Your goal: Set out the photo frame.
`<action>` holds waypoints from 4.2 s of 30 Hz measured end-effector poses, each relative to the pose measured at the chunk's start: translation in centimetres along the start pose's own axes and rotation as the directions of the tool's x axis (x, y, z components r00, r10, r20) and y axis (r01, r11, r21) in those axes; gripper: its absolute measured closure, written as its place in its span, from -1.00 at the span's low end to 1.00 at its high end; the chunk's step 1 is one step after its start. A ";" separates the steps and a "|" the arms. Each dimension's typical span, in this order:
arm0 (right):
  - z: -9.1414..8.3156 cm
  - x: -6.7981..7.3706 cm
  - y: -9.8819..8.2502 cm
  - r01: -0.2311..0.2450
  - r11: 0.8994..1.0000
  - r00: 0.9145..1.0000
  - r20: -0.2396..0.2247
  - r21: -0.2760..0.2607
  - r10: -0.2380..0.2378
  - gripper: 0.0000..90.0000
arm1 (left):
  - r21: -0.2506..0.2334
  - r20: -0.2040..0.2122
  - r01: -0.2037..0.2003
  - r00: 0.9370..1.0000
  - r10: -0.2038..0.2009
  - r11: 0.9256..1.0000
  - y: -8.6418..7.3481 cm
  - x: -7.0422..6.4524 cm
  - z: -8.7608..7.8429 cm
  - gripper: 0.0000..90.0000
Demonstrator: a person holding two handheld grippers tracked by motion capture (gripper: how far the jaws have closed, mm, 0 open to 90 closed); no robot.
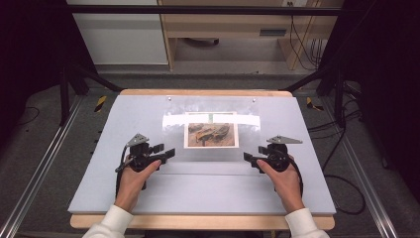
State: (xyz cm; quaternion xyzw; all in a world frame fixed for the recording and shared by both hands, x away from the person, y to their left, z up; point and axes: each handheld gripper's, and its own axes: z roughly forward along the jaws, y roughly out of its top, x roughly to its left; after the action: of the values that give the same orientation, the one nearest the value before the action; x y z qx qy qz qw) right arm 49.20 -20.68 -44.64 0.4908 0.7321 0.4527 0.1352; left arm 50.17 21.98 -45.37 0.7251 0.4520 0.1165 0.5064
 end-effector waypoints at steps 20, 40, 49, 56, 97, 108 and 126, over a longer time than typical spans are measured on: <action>-2.0 0.8 -1.9 0.049 0.998 0.998 0.035 -0.027 -0.048 0.01 | -0.004 -0.028 -0.022 0.999 0.022 1.000 -1.4 -1.1 -1.8 0.15; -2.6 1.1 -2.6 0.068 0.998 0.997 0.043 -0.018 -0.067 0.14 | 0.012 -0.051 -0.039 0.998 0.040 0.999 -1.9 -1.7 -2.4 0.23; -2.8 1.1 -2.8 0.082 0.997 0.996 0.046 -0.009 -0.082 0.19 | 0.022 -0.064 -0.049 0.997 0.050 0.999 -2.1 -2.0 -2.6 0.26; -3.0 1.2 -3.0 0.086 0.996 0.995 0.050 -0.003 -0.085 0.23 | 0.029 -0.071 -0.056 0.996 0.058 0.998 -2.2 -2.2 -2.7 0.28; -3.5 1.6 -3.7 0.123 0.992 0.990 0.067 0.028 -0.125 0.34 | 0.053 -0.090 -0.074 0.993 0.079 0.996 -2.9 -2.8 -3.2 0.34; -3.6 1.7 -3.8 0.137 0.990 0.988 0.068 0.032 -0.139 0.35 | 0.060 -0.088 -0.080 0.993 0.085 0.995 -3.0 -2.8 -3.3 0.34; -3.7 1.8 -3.9 0.133 0.990 0.988 0.072 0.049 -0.136 0.35 | 0.068 -0.092 -0.086 0.991 0.092 0.994 -3.2 -3.0 -3.4 0.35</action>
State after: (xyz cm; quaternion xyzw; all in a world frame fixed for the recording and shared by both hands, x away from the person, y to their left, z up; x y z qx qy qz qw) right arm 43.66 -21.50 -45.21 0.4596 0.7677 0.4077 0.1820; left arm 44.63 22.02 -45.65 0.7540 0.4463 0.1590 0.4550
